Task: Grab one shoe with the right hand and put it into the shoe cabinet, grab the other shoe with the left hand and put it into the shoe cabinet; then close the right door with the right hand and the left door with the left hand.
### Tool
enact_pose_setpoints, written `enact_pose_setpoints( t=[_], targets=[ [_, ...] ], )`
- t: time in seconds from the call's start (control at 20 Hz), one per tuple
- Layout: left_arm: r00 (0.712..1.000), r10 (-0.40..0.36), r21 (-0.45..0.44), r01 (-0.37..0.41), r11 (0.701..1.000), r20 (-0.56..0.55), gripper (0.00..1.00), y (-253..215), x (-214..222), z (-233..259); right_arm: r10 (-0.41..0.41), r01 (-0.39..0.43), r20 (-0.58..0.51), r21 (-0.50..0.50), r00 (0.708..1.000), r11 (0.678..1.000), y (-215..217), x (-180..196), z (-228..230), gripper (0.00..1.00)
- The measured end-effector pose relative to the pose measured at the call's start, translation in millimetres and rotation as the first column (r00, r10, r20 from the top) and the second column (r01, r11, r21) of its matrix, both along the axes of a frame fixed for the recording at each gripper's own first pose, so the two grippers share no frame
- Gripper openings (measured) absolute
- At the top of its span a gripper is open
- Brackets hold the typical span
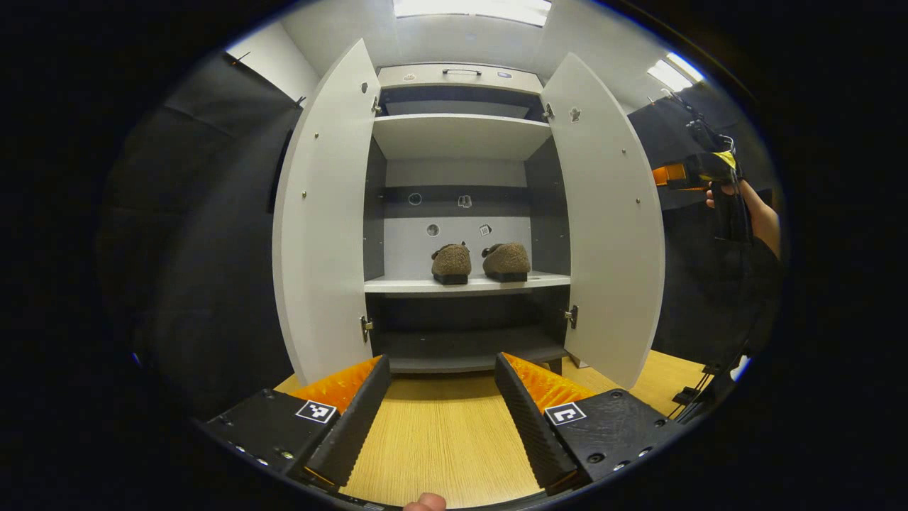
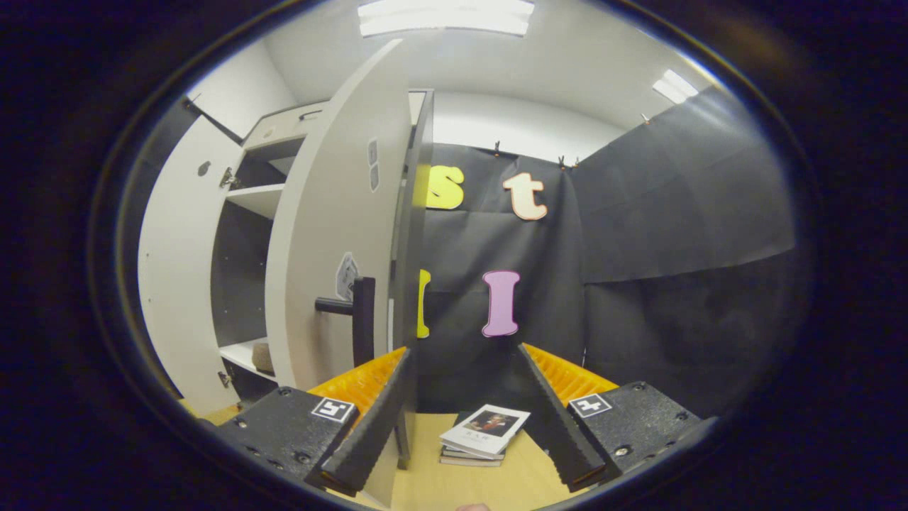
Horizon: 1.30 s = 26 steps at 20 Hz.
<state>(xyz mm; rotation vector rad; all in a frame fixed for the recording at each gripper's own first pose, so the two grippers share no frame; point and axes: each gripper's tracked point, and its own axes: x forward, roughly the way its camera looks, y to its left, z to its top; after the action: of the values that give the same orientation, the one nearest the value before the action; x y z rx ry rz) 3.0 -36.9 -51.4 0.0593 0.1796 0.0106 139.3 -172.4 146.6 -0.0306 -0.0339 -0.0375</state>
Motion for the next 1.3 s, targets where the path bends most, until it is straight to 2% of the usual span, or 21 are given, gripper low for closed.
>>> enact_pose_setpoints(
  t=[0.25, 0.5, 0.55, 0.6, 0.8, 0.95, 1.0, 1.05, 1.3],
  targets=[
    [1.0, 0.008, 0.004, -0.008, 1.0, 0.007, 0.91, 5.1, -0.3, 2.2, 0.084, -0.084, -0.01, 0.04, 0.996, 0.996, 43.3, -2.9, -1.9, 0.95],
    [0.999, 0.03, 0.017, -0.03, 0.999, 0.012, 0.91, 17.0, -2.8, 3.0, 0.19, -0.189, -0.007, 0.039, 0.982, 0.981, 96.4, 6.4, -2.7, 0.95],
    [0.999, 0.037, 0.015, -0.037, 0.999, 0.009, 0.91, 19.4, -4.0, 1.8, 0.206, -0.206, -0.003, 0.04, 0.979, 0.978, 107.9, 11.0, -2.2, 1.0],
    [0.999, 0.045, 0.014, -0.045, 0.999, 0.008, 0.91, 22.3, -5.5, 1.4, 0.223, -0.223, -0.001, 0.044, 0.975, 0.974, 119.6, 16.6, -3.2, 0.95],
    [0.998, 0.068, 0.018, -0.068, 0.998, 0.008, 0.91, 31.7, -6.8, 1.1, 0.247, -0.248, 0.027, 0.091, 0.969, 0.964, 169.4, 50.6, -9.6, 0.96],
    [0.996, 0.088, 0.012, -0.088, 0.996, 0.008, 0.91, 37.9, -10.2, 2.4, 0.246, -0.248, 0.028, 0.093, 0.969, 0.964, 188.2, 67.4, -12.3, 0.96],
    [0.996, 0.093, 0.012, -0.093, 0.996, 0.008, 0.91, 40.3, -11.4, 2.7, 0.241, -0.243, 0.03, 0.082, 0.97, 0.967, 188.8, 68.1, -11.2, 0.91],
    [0.995, 0.096, 0.014, -0.096, 0.995, 0.01, 0.91, 42.3, -11.7, 3.7, 0.233, -0.235, 0.032, 0.073, 0.972, 0.969, 187.4, 67.5, -10.6, 0.96],
    [0.995, 0.094, 0.005, -0.094, 0.996, 0.014, 0.91, 47.1, -10.3, 7.0, 0.212, -0.215, 0.058, 0.05, 0.976, 0.975, 173.4, 34.2, -3.0, 0.98]
  ],
)
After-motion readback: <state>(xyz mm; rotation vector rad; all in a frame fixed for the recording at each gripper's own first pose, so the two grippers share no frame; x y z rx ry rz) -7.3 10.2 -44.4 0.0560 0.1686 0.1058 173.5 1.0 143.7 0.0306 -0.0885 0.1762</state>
